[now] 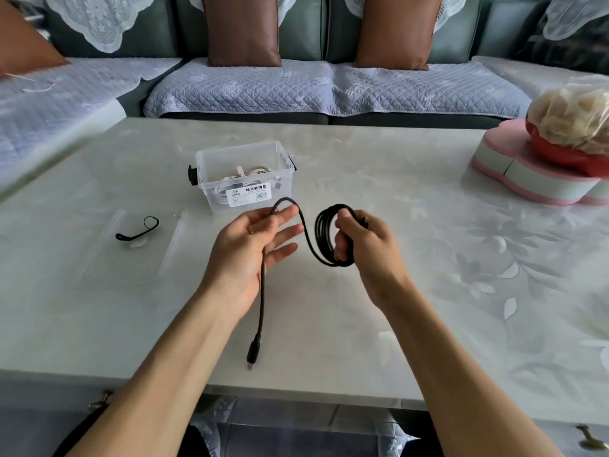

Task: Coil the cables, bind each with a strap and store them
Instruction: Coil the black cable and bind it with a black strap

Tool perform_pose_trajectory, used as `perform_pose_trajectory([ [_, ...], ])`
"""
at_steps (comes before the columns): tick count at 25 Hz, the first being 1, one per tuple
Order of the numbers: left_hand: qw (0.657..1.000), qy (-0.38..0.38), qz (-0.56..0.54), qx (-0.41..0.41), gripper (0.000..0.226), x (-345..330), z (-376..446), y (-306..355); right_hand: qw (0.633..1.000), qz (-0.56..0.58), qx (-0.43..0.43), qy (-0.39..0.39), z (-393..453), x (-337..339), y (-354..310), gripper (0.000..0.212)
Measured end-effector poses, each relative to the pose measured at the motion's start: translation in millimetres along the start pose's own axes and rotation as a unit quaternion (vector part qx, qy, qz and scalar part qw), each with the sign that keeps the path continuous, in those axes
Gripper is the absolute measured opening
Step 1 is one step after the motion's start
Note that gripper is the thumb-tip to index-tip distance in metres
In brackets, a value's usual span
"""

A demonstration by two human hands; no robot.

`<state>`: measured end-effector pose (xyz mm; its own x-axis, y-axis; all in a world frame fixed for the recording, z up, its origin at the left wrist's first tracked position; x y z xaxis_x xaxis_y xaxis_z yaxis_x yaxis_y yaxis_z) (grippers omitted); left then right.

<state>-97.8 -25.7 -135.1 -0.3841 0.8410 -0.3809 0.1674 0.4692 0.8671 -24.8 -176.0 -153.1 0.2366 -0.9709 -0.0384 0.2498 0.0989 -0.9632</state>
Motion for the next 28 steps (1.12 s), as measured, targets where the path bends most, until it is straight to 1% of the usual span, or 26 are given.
perform_pose_trajectory([
  [1, 0.997, 0.035, 0.051, -0.045, 0.013, -1.1, -2.0, -1.2, 1.000, 0.025, -0.006, -0.014, -2.9, -3.1, -1.0, 0.022],
  [2, 0.984, 0.072, 0.121, -0.109, 0.009, -1.2, -4.1, -3.0, 0.998, 0.052, -0.014, -0.020, -5.5, -5.5, -2.0, 0.022],
  [3, 0.956, 0.104, 0.201, -0.186, 0.009, -1.3, -6.5, -5.5, 0.996, 0.082, -0.027, -0.018, -7.2, -7.5, -2.6, 0.021],
  [4, 0.918, 0.127, 0.274, -0.259, 0.012, -2.0, -8.3, -9.9, 0.992, 0.114, -0.045, -0.008, -8.3, -9.1, -2.6, 0.021],
  [6, 0.843, 0.135, 0.373, -0.364, 0.019, -6.4, -9.9, -21.1, 0.980, 0.181, -0.085, 0.005, -10.4, -11.0, -3.4, 0.024],
  [7, 0.816, 0.122, 0.409, -0.391, 0.021, -9.1, -9.1, -26.8, 0.974, 0.203, -0.103, 0.005, -11.0, -11.5, -4.0, 0.027],
  [8, 0.800, 0.103, 0.436, -0.400, 0.024, -11.1, -7.7, -31.3, 0.971, 0.209, -0.117, 0.004, -11.3, -11.4, -4.3, 0.029],
  [9, 0.794, 0.082, 0.456, -0.395, 0.026, -12.3, -6.2, -34.0, 0.972, 0.199, -0.121, 0.007, -11.2, -10.1, -4.3, 0.029],
  [10, 0.794, 0.062, 0.467, -0.385, 0.027, -12.1, -4.5, -35.5, 0.976, 0.183, -0.118, 0.016, -10.9, -8.6, -4.1, 0.026],
  [11, 0.801, 0.050, 0.467, -0.371, 0.027, -11.2, -4.1, -35.3, 0.979, 0.170, -0.113, 0.026, -10.3, -7.2, -3.7, 0.020],
  [12, 0.817, 0.048, 0.456, -0.350, 0.024, -10.0, -4.0, -34.2, 0.979, 0.168, -0.108, 0.037, -9.6, -6.3, -3.8, 0.016],
  [13, 0.840, 0.061, 0.434, -0.320, 0.019, -9.0, -4.2, -32.0, 0.978, 0.173, -0.106, 0.044, -9.0, -5.3, -3.6, 0.015],
  [15, 0.887, 0.119, 0.374, -0.242, 0.009, -3.9, 1.1, -26.9, 0.973, 0.200, -0.104, 0.048, -8.1, -5.2, -4.8, 0.018],
  [16, 0.906, 0.140, 0.349, -0.194, 0.010, 0.5, 5.4, -24.9, 0.969, 0.218, -0.107, 0.042, -8.6, -6.4, -6.0, 0.019],
  [17, 0.922, 0.139, 0.332, -0.141, 0.017, 4.0, 9.5, -23.8, 0.964, 0.240, -0.111, 0.030, -9.5, -8.0, -7.2, 0.020],
  [18, 0.935, 0.115, 0.324, -0.091, 0.025, 5.9, 13.2, -24.2, 0.957, 0.263, -0.117, 0.014, -10.8, -10.2, -8.3, 0.020],
  [19, 0.936, 0.086, 0.335, -0.061, 0.030, 4.9, 15.0, -24.6, 0.951, 0.285, -0.123, -0.004, -12.2, -12.2, -9.7, 0.021],
  [21, 0.928, 0.058, 0.362, -0.060, 0.036, 0.9, 13.3, -23.9, 0.937, 0.322, -0.130, -0.033, -14.1, -16.2, -10.6, 0.022],
  [22, 0.935, 0.055, 0.343, -0.064, 0.037, -1.4, 12.2, -21.9, 0.930, 0.340, -0.133, -0.039, -14.3, -17.0, -11.5, 0.022],
  [24, 0.967, 0.040, 0.248, -0.031, 0.034, -2.2, 11.1, -15.0, 0.917, 0.369, -0.144, -0.049, -15.1, -17.4, -14.4, 0.022],
  [25, 0.980, 0.015, 0.196, -0.004, 0.034, -1.7, 10.9, -11.2, 0.912, 0.379, -0.150, -0.058, -15.5, -17.9, -16.3, 0.023],
  [26, 0.988, -0.018, 0.154, 0.023, 0.035, -1.7, 8.9, -8.1, 0.908, 0.384, -0.157, -0.065, -16.5, -18.6, -17.9, 0.024],
  [28, 0.991, -0.085, 0.087, 0.059, 0.036, -3.1, 4.0, -5.0, 0.906, 0.382, -0.166, -0.068, -17.7, -21.3, -20.1, 0.028],
])
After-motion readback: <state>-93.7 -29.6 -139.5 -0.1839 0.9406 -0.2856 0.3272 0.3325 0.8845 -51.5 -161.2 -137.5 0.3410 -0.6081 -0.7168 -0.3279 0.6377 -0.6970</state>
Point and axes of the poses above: each hand's wrist, its own z-axis towards the middle knuckle, its own x-axis out of the back of the hand, y = z × x, the point moved 2 cm from there along z, towards the middle knuckle, and after that the axes turned 14 degrees about x, right-handed, at the moved point
